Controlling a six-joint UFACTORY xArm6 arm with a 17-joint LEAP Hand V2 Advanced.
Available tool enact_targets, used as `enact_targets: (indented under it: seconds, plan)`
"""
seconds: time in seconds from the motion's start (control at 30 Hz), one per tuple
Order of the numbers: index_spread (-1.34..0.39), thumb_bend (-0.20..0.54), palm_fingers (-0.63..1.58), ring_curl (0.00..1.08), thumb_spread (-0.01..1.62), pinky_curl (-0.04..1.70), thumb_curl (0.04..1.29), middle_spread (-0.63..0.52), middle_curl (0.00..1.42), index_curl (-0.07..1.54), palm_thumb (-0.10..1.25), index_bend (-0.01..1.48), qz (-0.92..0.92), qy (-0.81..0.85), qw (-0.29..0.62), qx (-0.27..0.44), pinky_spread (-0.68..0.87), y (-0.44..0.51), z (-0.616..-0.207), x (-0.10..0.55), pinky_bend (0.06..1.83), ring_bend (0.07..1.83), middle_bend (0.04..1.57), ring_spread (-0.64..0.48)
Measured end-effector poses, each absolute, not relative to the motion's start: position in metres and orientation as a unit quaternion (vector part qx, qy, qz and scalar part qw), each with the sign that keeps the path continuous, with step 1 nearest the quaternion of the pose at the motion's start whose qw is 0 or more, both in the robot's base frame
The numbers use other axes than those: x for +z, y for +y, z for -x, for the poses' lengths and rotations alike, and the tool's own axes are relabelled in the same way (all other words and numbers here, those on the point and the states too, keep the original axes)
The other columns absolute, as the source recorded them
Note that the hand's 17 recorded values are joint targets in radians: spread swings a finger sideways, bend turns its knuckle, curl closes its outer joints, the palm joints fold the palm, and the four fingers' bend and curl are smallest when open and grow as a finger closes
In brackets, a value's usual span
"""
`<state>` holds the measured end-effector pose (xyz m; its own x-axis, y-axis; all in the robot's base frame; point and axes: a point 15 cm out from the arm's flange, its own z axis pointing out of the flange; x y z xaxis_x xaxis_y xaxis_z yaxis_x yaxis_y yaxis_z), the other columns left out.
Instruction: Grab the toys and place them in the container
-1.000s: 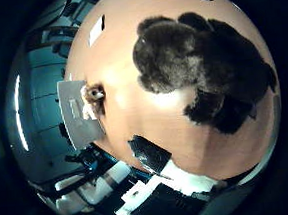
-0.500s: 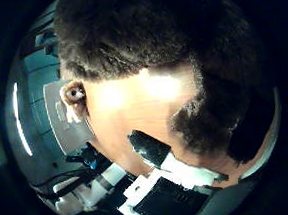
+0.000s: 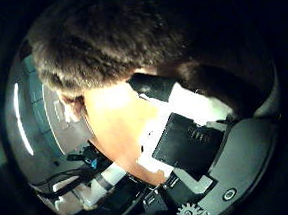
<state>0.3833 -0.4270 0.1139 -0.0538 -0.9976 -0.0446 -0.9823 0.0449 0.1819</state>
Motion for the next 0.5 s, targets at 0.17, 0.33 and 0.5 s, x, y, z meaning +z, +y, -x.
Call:
enact_targets:
  seconds: [0.17, 0.33, 0.5]
  plan:
    - [-0.38, -0.009, 1.29, 0.54, 1.09, 0.50, 0.34, -0.21, 0.67, 0.68, 0.83, 0.76, -0.685, -0.724, 0.046, -0.065, -0.32, -0.431, -0.378, 0.154, 1.08, 1.17, 1.04, -0.23]
    - [-0.33, -0.010, 1.21, 0.59, 1.12, 0.60, 0.35, -0.17, 0.71, 0.77, 0.89, 0.92, -0.696, -0.712, 0.047, -0.079, -0.27, -0.412, -0.371, 0.194, 1.20, 1.30, 1.19, -0.22]
    - [-0.29, -0.010, 1.16, 0.62, 1.14, 0.66, 0.36, -0.16, 0.73, 0.81, 0.93, 1.00, -0.710, -0.696, 0.050, -0.094, -0.24, -0.380, -0.364, 0.242, 1.24, 1.36, 1.26, -0.21]
